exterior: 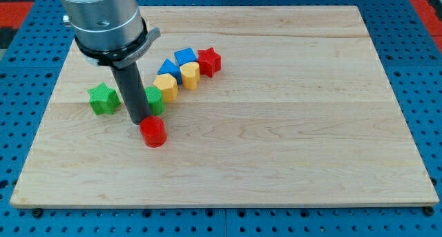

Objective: Push green circle below red star

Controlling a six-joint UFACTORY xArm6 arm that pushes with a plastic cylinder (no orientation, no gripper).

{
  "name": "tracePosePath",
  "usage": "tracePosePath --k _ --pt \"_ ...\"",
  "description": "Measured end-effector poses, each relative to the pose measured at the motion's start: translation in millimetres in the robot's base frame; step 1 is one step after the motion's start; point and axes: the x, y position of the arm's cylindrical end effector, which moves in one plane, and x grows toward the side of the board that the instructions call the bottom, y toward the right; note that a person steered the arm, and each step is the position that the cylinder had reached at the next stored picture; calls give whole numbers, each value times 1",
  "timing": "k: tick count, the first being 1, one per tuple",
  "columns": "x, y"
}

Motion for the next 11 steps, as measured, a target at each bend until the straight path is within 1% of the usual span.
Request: tracePosePath --k 1,3,4,5,6,7,8,11 --pt "-2 0" --pt "-7 -68" --pt "-25 -53" --pt "-39 -11" --pt "-32 11" --pt "-23 11" --pt "-13 25" --pt "-4 120"
